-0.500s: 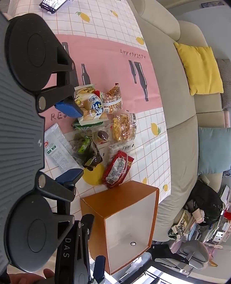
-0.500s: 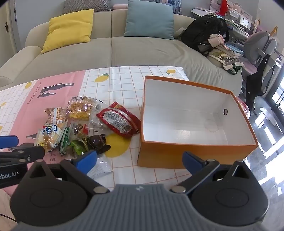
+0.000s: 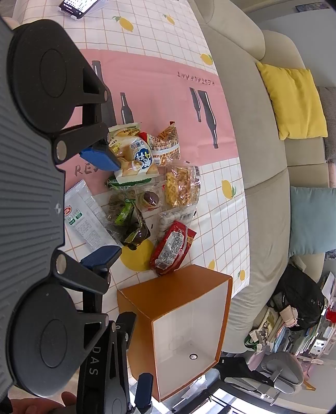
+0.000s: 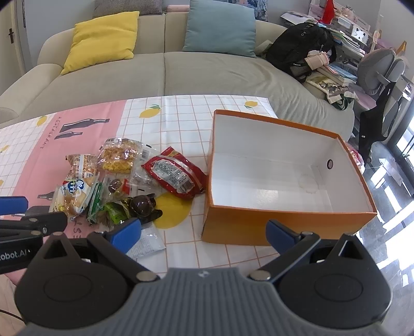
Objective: Organize snacks
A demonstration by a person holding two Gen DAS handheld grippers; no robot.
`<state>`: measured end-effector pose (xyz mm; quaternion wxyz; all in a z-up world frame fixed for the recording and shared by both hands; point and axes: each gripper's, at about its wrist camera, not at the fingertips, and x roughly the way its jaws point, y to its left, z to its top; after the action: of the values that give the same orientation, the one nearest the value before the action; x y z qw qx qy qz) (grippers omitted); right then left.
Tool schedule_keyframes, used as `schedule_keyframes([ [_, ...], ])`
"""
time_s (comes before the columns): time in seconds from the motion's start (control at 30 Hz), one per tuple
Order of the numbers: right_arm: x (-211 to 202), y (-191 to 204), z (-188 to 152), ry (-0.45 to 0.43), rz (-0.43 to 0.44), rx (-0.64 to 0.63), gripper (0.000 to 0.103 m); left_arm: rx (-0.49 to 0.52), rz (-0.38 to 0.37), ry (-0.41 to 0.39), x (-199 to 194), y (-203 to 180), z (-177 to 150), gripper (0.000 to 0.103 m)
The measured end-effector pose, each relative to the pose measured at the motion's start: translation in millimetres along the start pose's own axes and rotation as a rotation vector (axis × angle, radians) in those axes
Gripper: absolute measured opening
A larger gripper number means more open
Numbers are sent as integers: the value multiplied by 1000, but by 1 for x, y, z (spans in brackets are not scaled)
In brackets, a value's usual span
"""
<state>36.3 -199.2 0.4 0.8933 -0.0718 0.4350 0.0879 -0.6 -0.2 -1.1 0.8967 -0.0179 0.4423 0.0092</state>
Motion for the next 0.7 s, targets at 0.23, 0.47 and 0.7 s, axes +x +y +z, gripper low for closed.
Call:
schedule_keyframes([
  [0.23,1,0,0,3,0,2,100,4,0,5,5,-2,-3,78],
  [0.47,2,-1,-2,7,6,8,100,9,6,5,8,-4,-5,78],
  [0.7,3,-1,-2,16,15,13,100,12,13,21,8,-3,-4,78],
])
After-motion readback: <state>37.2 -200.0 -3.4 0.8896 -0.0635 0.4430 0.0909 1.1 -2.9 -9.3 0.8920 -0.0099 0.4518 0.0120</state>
